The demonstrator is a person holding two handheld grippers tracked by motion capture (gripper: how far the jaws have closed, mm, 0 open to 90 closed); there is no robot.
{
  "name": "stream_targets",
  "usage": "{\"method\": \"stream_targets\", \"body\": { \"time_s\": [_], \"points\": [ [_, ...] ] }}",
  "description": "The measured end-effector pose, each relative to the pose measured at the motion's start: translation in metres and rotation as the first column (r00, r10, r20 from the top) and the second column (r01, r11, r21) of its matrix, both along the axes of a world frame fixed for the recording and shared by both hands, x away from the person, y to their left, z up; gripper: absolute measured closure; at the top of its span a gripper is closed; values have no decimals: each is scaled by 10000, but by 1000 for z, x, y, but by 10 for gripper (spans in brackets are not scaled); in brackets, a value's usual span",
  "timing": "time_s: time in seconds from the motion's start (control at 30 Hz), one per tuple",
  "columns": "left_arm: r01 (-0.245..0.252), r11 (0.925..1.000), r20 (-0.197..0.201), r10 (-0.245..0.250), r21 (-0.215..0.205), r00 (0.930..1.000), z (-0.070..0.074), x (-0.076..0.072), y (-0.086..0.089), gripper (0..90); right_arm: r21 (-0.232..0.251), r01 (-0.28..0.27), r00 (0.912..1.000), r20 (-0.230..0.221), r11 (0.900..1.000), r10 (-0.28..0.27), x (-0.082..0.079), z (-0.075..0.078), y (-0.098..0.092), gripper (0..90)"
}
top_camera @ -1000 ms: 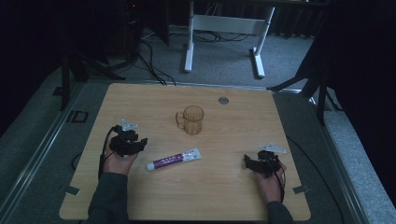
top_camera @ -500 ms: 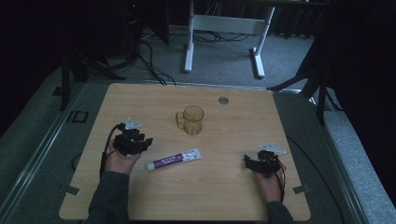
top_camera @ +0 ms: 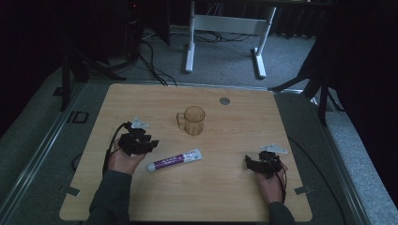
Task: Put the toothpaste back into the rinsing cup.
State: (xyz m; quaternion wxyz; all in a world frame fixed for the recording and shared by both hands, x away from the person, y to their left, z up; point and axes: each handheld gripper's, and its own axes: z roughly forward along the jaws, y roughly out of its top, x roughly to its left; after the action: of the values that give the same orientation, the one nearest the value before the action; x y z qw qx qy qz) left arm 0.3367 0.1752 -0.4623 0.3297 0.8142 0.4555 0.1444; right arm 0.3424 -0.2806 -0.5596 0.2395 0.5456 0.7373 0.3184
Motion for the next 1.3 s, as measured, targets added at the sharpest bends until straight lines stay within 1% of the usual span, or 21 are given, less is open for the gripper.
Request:
{"method": "stream_targets", "body": {
  "time_s": [0.2, 0.27, 0.5, 0.6, 0.77, 0.9, 1.03, 1.13, 1.3],
  "points": [
    [311, 9995, -49, -311, 63, 9995, 2, 3, -5, 597, 12, 8, 10000, 0, 10000, -8, 0, 0, 0, 215],
    [385, 9993, -96, -385, 6, 9992, 4, 4, -5, 598, 8, 8, 10000, 1, 10000, -8, 0, 0, 0, 214],
    [368, 9993, -67, -369, -43, 9993, 8, 3, -3, 607, 12, 7, 10000, -1, 10000, -7, 0, 0, 0, 214],
    [488, 9988, -98, -487, 61, 9988, 9, 3, -3, 608, 12, 4, 10000, 3, 10000, -4, 0, 0, 0, 214],
    [596, 9982, -122, -595, 90, 9982, 9, 2, -5, 601, 11, 9, 10000, 0, 10000, -9, 0, 0, 0, 215],
    [790, 9968, -248, -787, 86, 9966, 7, 3, -8, 589, 13, 6, 10000, 0, 10000, -6, 0, 0, 0, 214],
    [989, 9949, -243, -984, 191, 9948, 7, 2, -11, 586, 10, 8, 10000, 0, 10000, -8, 0, 0, 0, 214],
    [1156, 9931, -271, -1151, 180, 9930, 7, 2, -14, 587, 10, 3, 10000, 2, 10000, -3, 0, 0, 0, 214],
    [1274, 9917, -290, -1268, 181, 9915, 6, 2, -16, 590, 13, 7, 10000, 1, 10000, -7, 0, 0, 0, 214]
  ]
}}
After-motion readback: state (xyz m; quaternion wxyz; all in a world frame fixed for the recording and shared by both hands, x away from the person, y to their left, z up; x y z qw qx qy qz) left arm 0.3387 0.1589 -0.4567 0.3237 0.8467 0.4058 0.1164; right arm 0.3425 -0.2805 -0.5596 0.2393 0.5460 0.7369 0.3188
